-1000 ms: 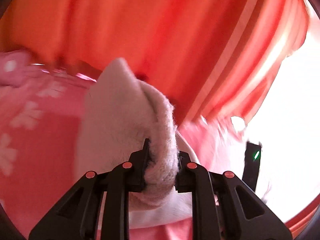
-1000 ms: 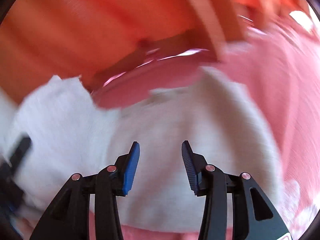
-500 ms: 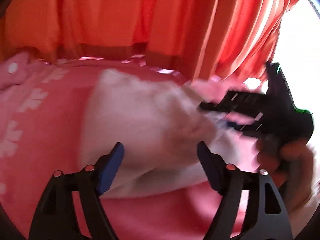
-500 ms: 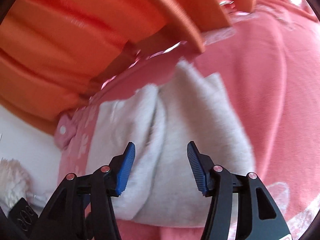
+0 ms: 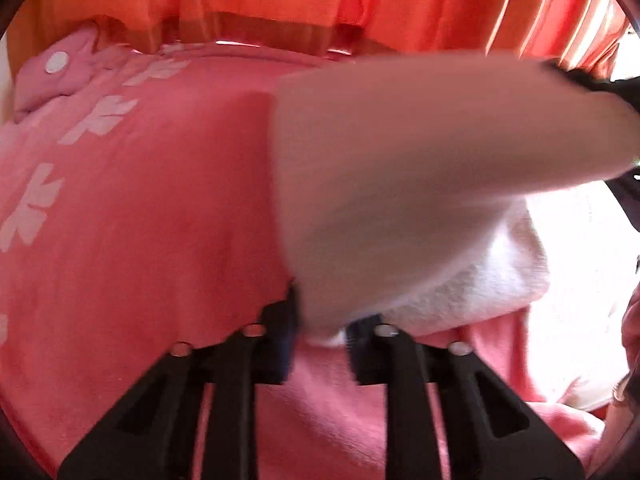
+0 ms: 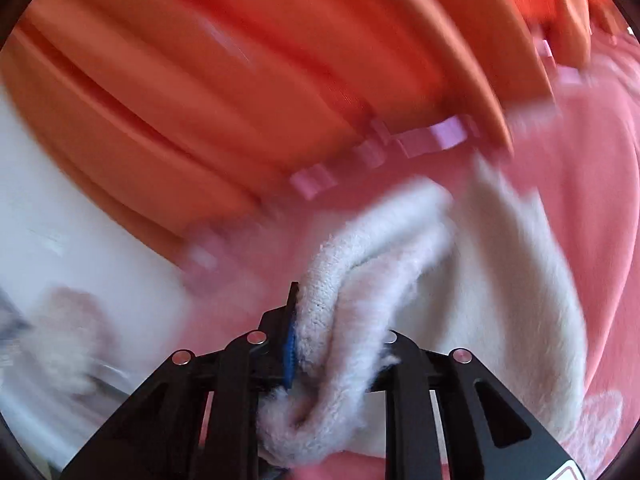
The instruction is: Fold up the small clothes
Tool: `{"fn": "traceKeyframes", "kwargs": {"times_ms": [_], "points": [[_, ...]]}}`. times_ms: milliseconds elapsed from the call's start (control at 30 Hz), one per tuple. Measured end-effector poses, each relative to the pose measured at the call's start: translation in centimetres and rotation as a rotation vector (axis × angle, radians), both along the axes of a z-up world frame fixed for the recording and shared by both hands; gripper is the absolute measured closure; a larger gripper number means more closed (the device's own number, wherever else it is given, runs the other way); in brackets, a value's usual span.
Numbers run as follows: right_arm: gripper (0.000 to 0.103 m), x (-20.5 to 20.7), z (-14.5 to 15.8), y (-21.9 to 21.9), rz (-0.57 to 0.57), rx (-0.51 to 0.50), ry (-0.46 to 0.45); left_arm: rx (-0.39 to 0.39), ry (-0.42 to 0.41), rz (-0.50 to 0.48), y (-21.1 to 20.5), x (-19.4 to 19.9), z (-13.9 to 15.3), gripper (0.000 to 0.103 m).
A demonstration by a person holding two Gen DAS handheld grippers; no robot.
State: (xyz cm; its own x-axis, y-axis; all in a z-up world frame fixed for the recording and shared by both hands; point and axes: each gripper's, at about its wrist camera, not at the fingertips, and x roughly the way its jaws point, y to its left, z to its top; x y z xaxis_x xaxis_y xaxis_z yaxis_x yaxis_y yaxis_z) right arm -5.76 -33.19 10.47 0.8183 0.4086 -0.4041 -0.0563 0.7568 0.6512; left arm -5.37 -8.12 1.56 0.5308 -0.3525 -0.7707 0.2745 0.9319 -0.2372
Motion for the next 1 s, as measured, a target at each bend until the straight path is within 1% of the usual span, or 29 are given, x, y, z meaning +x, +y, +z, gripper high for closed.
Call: {"fn": "traceKeyframes", "kwargs": {"times_ms": [33,100,133,167,200,233,267,300,333,367,400,433,467,500,533,567,600,633,667,700,733,767,800,833,867,900,933,967,1000], "points": [[0.085,-0.3,-0.4,-1.3,-0.043,-0.034,0.047,-0.004,0.008,-0.012,-0.2,0.0,0.0,0.09],[0.085,0.8,-3.7,-3.3,-0.081,-0.059,0.226,0.016,0.012,-0.027,-1.0,0.1,-0.2,0.091],[0.084,1.9,-7.3,-4.2,-0.102,-0.089,0.41,0.028,0.018,-0.031,-1.4,0.2,-0.5,0.091],[0.084,2.4,-9.4,-4.4,-0.102,-0.116,0.504,0.035,0.027,-0.035,-1.8,0.4,-1.0,0.091],[0.083,2.5,-10.5,-4.4,-0.092,-0.121,0.517,0.039,0.036,-0.037,-2.2,0.2,-1.4,0.091],[0.082,2.2,-10.0,-4.4,-0.094,-0.107,0.485,0.048,0.029,-0.033,-2.4,-0.1,-1.4,0.091],[0.077,1.8,-9.5,-4.4,-0.104,-0.096,0.46,0.058,0.023,-0.03,-2.5,-0.2,-1.3,0.091],[0.074,1.2,-8.9,-4.5,-0.136,-0.1,0.441,0.061,0.023,-0.031,-2.6,-0.4,-1.0,0.091],[0.071,0.8,-8.5,-4.7,-0.164,-0.114,0.437,0.057,0.024,-0.035,-2.5,-0.6,-0.7,0.089],[0.065,0.1,-7.4,-4.7,-0.211,-0.151,0.42,0.051,0.024,-0.039,-2.3,-0.7,-0.2,0.089],[0.065,-0.6,-6.2,-4.8,-0.261,-0.189,0.377,0.042,0.017,-0.046,-2.0,-1.1,0.7,0.089],[0.064,-0.9,-5.5,-5.2,-0.285,-0.206,0.343,0.031,0.009,-0.056,-1.7,-1.4,1.4,0.089],[0.059,-1.2,-4.6,-5.6,-0.294,-0.215,0.308,0.017,0.001,-0.075,-1.5,-1.8,2.3,0.088],[0.057,-0.9,-4.2,-5.9,-0.284,-0.208,0.295,0.0,-0.007,-0.093,-1.2,-2.2,3.2,0.088],[0.055,-0.1,-4.0,-6.0,-0.264,-0.195,0.295,-0.016,-0.017,-0.101,-0.9,-2.2,3.9,0.081],[0.055,1.4,-4.2,-5.8,-0.22,-0.19,0.312,-0.033,-0.029,-0.102,-0.7,-2.3,4.7,0.07],[0.055,2.1,-4.6,-5.7,-0.191,-0.198,0.324,-0.051,-0.038,-0.101,-0.6,-2.2,5.4,0.066],[0.055,3.8,-5.3,-5.1,-0.137,-0.222,0.349,-0.071,-0.043,-0.102,-0.6,-2.0,5.8,0.064],[0.055,4.4,-5.8,-5.3,-0.11,-0.245,0.367,-0.093,-0.046,-0.106,-0.7,-1.7,6.1,0.063],[0.055,5.8,-7.0,-4.6,-0.074,-0.284,0.403,-0.099,-0.043,-0.106,-1.1,-1.2,5.9,0.063],[0.061,6.3,-7.5,-4.2,-0.05,-0.309,0.427,-0.087,-0.035,-0.107,-1.5,-0.7,5.4,0.063],[0.09,7.3,-8.3,-3.8,-0.018,-0.335,0.45,-0.06,-0.02,-0.106,-2.0,0.0,4.5,0.064],[0.093,7.7,-8.0,-3.6,0.008,-0.324,0.437,-0.023,0.013,-0.101,-2.7,0.7,3.2,0.064],[0.094,7.5,-7.1,-3.7,0.013,-0.309,0.404,-0.006,0.026,-0.096,-2.8,0.9,2.6,0.066],[0.095,6.8,-4.9,-4.1,0.02,-0.267,0.312,0.009,0.032,-0.086,-3.0,1.1,2.0,0.067],[0.095,6.0,-3.2,-4.6,0.024,-0.224,0.244,0.016,0.026,-0.09,-3.0,1.0,1.8,0.067],[0.095,5.3,-2.1,-5.3,0.02,-0.19,0.196,0.025,0.019,-0.099,-3.0,0.8,1.7,0.068],[0.096,5.1,-2.1,-6.3,-0.001,-0.175,0.175,0.029,0.015,-0.105,-3.0,0.8,1.7,0.069],[0.096,5.7,-3.2,-6.6,-0.013,-0.192,0.214,0.037,0.012,-0.116,-3.1,0.7,1.6,0.069]]}}
